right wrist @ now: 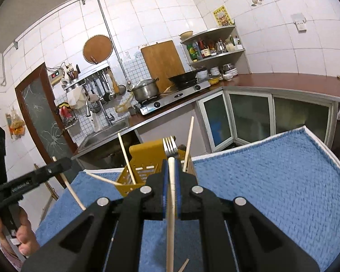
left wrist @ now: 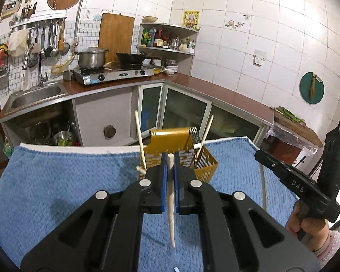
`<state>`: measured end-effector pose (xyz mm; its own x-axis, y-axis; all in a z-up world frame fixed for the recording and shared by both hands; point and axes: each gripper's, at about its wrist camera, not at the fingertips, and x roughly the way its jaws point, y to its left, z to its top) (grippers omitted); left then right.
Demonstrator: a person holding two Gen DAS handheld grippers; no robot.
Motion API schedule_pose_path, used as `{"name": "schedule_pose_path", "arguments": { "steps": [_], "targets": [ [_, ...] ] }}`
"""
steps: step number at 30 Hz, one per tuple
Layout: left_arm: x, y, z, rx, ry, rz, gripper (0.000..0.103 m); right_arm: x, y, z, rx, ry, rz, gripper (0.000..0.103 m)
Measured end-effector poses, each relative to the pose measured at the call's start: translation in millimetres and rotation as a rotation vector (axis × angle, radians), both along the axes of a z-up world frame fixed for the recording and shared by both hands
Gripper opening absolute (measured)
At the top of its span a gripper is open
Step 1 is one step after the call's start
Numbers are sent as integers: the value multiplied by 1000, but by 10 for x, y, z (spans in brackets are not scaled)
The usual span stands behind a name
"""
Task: Organize utensils
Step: 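Lift both chopsticks and carry them over the yellow caddy with both tools, then open both tools to drop the chopsticks into the caddy and withdraw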
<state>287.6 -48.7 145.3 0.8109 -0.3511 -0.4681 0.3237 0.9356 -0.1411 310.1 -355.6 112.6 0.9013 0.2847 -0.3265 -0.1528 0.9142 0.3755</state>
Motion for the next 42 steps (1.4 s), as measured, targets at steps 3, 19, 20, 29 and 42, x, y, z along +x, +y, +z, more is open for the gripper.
{"name": "schedule_pose_path", "arguments": {
  "steps": [3, 19, 20, 29, 42],
  "targets": [
    [40, -6, 147, 6, -18, -1, 3, 73, 16, 104, -1, -30, -7, 6],
    [413, -222, 1083, 50, -174, 34, 3, 656, 80, 1098, -57, -319, -122, 6],
    [459, -236, 1098, 50, -177, 38, 3, 720, 82, 1134, -65, -343, -134, 6],
    [923, -348, 652, 62, -170, 96, 3, 1120, 106, 952, -34, -395, -182, 6],
    [1137, -254, -183, 59, -48, 103, 3, 1209, 346, 198, -151, -355, -131, 6]
  ]
}}
